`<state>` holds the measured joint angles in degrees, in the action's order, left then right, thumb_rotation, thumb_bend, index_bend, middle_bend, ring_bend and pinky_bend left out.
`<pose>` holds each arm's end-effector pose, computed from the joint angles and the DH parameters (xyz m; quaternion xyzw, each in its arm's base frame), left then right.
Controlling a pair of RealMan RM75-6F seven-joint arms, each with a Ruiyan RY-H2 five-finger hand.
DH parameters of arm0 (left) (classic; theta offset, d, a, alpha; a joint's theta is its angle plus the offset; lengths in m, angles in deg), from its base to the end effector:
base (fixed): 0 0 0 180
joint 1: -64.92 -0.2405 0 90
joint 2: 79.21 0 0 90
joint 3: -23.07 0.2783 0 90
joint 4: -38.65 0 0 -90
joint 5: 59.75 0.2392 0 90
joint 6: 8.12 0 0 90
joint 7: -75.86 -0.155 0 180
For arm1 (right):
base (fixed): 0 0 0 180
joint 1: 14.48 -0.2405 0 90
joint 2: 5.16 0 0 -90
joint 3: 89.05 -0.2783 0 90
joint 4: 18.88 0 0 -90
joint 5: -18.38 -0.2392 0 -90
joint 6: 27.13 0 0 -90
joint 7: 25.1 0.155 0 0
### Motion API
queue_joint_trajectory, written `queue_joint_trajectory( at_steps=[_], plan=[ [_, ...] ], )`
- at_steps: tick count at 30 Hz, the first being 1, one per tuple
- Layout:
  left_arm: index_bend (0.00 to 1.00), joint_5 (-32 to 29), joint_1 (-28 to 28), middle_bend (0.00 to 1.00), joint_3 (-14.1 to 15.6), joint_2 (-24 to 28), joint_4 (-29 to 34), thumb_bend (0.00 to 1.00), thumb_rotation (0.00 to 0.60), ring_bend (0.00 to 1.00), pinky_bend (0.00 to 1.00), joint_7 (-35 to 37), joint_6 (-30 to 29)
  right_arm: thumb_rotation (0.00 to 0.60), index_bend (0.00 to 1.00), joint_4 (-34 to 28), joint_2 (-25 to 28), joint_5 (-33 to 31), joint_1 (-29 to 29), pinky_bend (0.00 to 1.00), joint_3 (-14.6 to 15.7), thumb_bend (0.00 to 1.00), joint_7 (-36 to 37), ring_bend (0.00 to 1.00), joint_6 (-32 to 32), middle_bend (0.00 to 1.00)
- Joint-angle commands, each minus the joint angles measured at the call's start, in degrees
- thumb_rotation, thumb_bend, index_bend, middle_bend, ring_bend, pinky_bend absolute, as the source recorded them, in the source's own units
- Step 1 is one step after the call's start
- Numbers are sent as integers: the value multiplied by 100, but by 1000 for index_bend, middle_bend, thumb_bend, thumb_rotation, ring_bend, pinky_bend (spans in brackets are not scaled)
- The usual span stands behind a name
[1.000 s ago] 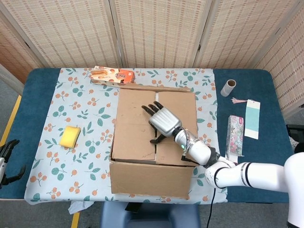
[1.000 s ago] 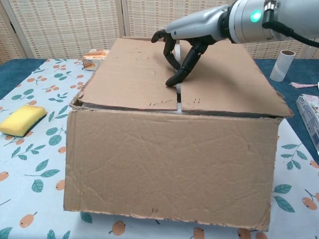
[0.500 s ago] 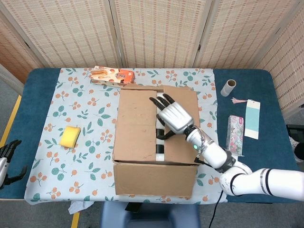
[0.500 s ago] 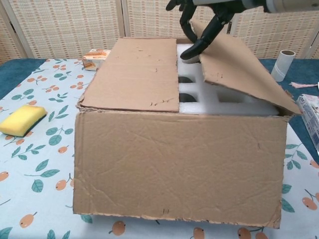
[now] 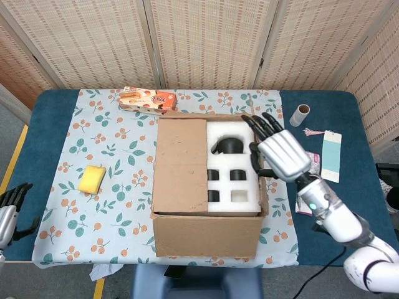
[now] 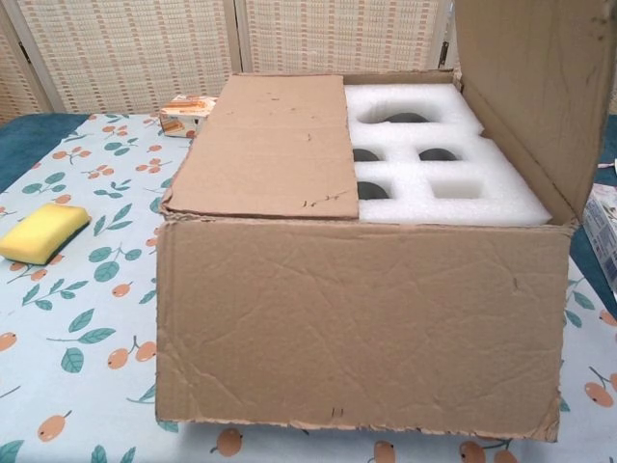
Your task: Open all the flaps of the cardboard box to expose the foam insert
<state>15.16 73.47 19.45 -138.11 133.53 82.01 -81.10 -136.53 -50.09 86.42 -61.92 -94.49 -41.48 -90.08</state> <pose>-0.3654 0.2177 0.1542 -0.5603 -0.4870 -0.3415 0.5764 -0.1078 -0.3476 0.1670 0.7616 -0.2419 0.3918 0.4560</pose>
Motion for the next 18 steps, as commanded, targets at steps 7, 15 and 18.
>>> queue_joint_trajectory(
  at_steps=[7, 15, 18],
  plan=[
    [77, -158, 143, 70, -5, -174, 23, 484, 600, 0, 0, -420, 204, 350, 595, 785, 343, 1547, 1600, 0, 675, 206, 1564, 0, -1005, 10],
    [77, -214, 161, 70, -22, -198, 27, 484, 600, 0, 0, -485, 212, 349, 547, 1812, -141, 1999, 2308, 0, 799, 205, 2447, 0, -1592, 1],
    [77, -217, 167, 70, -21, -199, 16, 484, 600, 0, 0, -479, 223, 350, 529, 2036, -238, 2060, 2473, 0, 768, 206, 2715, 0, -1747, 0]
  ],
)
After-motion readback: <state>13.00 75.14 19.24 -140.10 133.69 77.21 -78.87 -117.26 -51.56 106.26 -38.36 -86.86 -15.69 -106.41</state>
